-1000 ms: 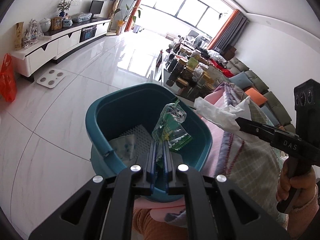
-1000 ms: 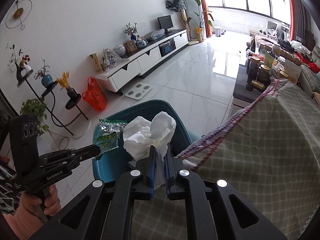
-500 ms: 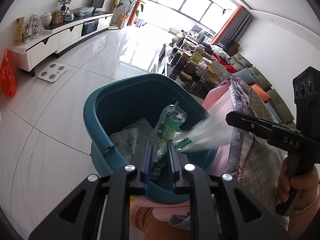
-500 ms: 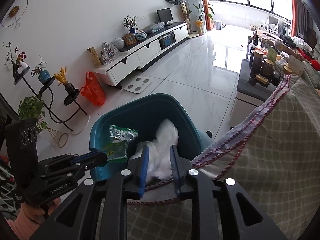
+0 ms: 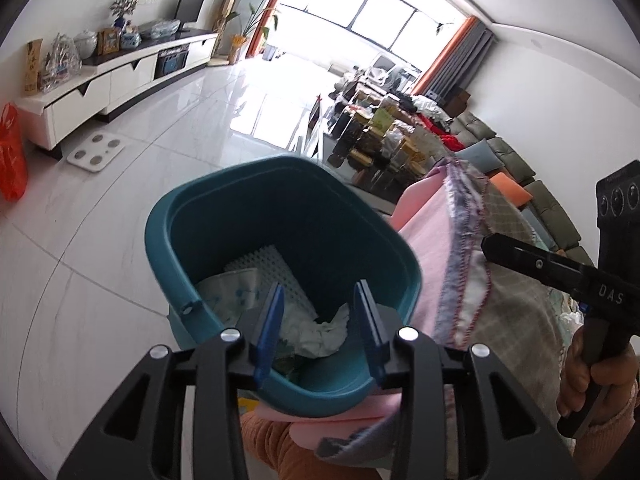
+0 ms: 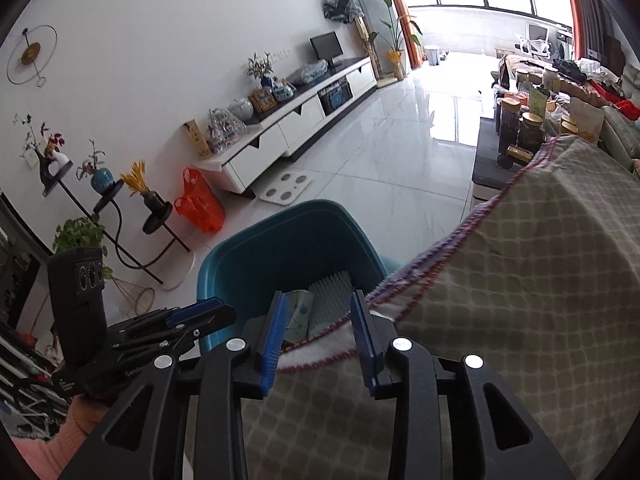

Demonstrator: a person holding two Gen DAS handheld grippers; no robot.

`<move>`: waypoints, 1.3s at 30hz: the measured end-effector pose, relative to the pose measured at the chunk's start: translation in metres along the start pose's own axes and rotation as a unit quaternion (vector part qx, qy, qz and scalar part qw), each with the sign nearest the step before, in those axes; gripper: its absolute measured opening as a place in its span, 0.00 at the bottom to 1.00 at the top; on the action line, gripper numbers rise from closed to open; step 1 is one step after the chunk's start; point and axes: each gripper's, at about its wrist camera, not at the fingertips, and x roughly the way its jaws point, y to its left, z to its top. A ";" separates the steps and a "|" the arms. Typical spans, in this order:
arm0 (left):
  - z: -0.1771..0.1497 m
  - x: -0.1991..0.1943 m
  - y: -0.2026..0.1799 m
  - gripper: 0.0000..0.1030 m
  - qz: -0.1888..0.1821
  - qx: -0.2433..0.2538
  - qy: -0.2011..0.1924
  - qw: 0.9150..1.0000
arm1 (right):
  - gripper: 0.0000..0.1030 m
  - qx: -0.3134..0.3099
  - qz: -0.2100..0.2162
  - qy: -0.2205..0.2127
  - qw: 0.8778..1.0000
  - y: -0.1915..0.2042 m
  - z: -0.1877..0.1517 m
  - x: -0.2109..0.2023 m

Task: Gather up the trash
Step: 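Move both grippers back toward the remaining tissue and orange peel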

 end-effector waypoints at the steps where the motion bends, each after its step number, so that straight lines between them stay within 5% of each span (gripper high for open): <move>1: 0.001 -0.003 -0.004 0.37 -0.002 0.005 -0.005 1.000 | 0.35 0.001 0.000 -0.005 1.000 -0.003 0.000 -0.004; 9: 0.003 -0.025 -0.057 0.56 -0.047 0.073 -0.044 0.995 | 0.41 0.007 -0.011 -0.049 0.999 -0.018 -0.017 -0.050; 20: -0.023 -0.010 -0.158 0.57 -0.136 0.175 -0.020 0.975 | 0.41 0.071 -0.059 -0.099 0.991 -0.075 -0.064 -0.127; 29: -0.063 0.017 -0.241 0.57 -0.211 0.239 0.035 0.947 | 0.41 0.147 -0.127 -0.139 0.971 -0.130 -0.108 -0.192; 39: -0.102 0.043 -0.326 0.57 -0.284 0.302 0.102 0.904 | 0.41 0.201 -0.184 -0.173 0.946 -0.172 -0.145 -0.246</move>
